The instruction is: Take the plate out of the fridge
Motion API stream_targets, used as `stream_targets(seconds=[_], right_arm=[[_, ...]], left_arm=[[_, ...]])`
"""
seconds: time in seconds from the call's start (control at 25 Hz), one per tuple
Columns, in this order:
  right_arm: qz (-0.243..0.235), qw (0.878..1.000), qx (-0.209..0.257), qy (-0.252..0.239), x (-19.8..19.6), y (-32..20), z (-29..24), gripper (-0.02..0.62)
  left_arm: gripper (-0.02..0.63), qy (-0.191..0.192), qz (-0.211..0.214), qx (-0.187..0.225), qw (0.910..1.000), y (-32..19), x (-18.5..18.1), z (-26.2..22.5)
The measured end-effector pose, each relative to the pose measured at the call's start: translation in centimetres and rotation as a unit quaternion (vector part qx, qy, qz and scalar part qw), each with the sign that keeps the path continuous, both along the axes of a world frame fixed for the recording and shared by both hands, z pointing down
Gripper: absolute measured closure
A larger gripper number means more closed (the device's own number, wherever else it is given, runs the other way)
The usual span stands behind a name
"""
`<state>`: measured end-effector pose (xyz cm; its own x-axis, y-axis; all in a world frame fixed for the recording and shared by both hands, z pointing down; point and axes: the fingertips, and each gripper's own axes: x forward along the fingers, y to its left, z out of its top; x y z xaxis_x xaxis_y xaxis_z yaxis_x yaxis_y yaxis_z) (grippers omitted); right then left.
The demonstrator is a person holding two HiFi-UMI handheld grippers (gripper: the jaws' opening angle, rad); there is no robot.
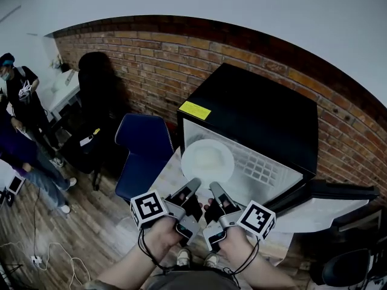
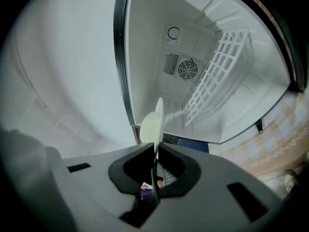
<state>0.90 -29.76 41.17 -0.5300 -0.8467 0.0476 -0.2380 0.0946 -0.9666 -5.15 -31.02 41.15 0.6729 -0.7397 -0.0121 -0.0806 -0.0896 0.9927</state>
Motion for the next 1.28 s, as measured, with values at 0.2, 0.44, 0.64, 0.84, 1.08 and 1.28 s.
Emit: stream_targets(seconds=[0.2,0.44,0.64,0.84,1.08,1.28], right_arm=[[-0.029,1.000,0.004,-0.002,-2.3,-0.1,-0.2,0.552],[-0.061,0.998,-0.004,0.018,-4.6,0.1,0.7,0.554],[-0.086,0.996,-0.009,0.016,-6.7,0.4,1.5,0.554],[-0.105,0.994,-0.022,0.000,-8.4,0.9,2.6,0.554],[-0.117,0.992,-0.040,-0.004,-9.4,1.1,4.8,0.554],[-0.124,0.991,-0.053,0.001,-9.7,1.3,6.3,0.555]], left_arm=[[0.574,-0.002,-0.028,0.004,0.9996,0.3,-2.4,-0.3],[0.574,-0.002,-0.058,-0.001,0.9983,0.9,-5.1,0.1],[0.574,-0.004,-0.079,-0.008,0.9968,1.5,-7.1,0.9],[0.574,-0.009,-0.092,-0.014,0.9956,2.1,-8.6,2.3],[0.574,-0.011,-0.098,-0.028,0.9947,2.4,-9.6,4.5],[0.574,-0.012,-0.100,-0.037,0.9943,2.7,-9.9,6.2]])
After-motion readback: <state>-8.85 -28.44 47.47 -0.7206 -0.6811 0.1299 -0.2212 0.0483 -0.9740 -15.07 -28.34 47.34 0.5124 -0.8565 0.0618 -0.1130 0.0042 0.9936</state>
